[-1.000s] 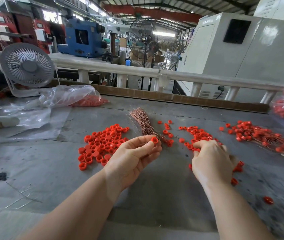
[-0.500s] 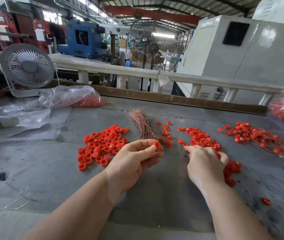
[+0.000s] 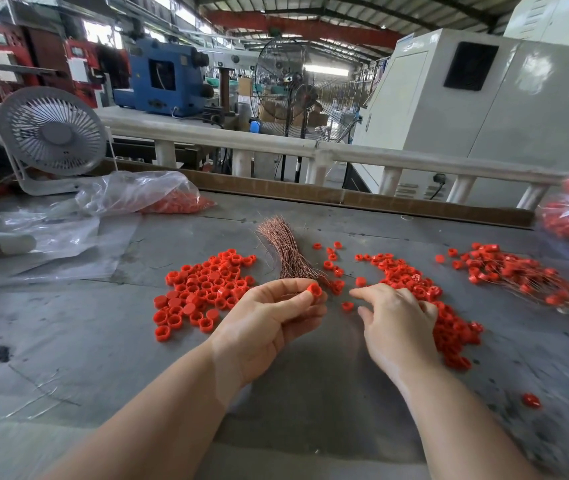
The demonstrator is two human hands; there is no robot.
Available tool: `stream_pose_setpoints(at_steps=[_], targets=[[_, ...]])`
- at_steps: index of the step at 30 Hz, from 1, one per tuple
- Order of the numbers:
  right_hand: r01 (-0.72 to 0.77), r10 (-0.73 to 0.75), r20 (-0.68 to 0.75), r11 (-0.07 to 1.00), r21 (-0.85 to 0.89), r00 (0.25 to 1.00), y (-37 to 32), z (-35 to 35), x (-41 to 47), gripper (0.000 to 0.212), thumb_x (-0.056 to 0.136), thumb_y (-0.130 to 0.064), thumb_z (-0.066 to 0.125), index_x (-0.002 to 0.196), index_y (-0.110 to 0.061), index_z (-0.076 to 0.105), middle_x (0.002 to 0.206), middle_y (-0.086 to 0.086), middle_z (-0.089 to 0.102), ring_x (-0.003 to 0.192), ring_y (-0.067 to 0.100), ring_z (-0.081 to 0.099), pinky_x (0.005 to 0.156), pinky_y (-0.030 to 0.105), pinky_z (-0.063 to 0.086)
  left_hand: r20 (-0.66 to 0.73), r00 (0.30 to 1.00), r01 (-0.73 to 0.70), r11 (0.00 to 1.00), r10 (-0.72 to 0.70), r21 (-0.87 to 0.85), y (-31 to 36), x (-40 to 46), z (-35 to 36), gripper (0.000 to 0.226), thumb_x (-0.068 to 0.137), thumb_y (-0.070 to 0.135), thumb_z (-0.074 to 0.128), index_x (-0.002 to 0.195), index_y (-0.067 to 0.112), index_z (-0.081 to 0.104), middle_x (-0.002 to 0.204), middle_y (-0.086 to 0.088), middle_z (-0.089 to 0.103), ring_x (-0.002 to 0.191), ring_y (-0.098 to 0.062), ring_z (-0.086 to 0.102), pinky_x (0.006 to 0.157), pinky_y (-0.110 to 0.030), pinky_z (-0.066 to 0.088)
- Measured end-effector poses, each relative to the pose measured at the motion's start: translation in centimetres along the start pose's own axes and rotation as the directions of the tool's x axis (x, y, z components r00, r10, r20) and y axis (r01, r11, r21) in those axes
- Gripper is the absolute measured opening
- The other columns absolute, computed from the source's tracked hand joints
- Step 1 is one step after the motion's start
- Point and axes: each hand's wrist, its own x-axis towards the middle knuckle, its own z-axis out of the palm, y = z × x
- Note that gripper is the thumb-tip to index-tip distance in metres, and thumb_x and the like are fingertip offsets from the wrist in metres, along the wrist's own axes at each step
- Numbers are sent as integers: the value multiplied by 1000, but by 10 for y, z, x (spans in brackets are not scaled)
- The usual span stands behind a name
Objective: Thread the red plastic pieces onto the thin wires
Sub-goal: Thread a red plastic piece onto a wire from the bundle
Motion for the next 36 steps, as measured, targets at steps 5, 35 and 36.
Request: stream_pose_setpoints(at_steps=[5,35,36], targets=[[83,-83,58,996,-7,995,-5,0,-3,25,93,-30,52,113,-41,61,117,-18,59,113,10,45,79,30,14,18,1000,2,1000,-2,4,0,0,-1,12,84,-1,57,84,4,67,79,-9,71,64,-12,67,62,-23,57],[106,-6,-112,391,914,994,-39,-28,-13,35,76,-4,73,80,-39,72,72,-10,72,65,15,62,69,33,51,111,994,-15,997,23,-69,7,-1,-2,29,77,8,59,105,2,64,80,-6,71,67,-8,67,63,-20,56],[108,-7,-114,390,914,993,-40,-28,-13,35,75,-4,73,81,-38,72,72,-9,72,65,20,63,70,36,51,113,993,-16,997,24,-72,7,-2,-2,30,76,8,59,104,2,64,79,-7,71,67,-9,67,63,-20,56]])
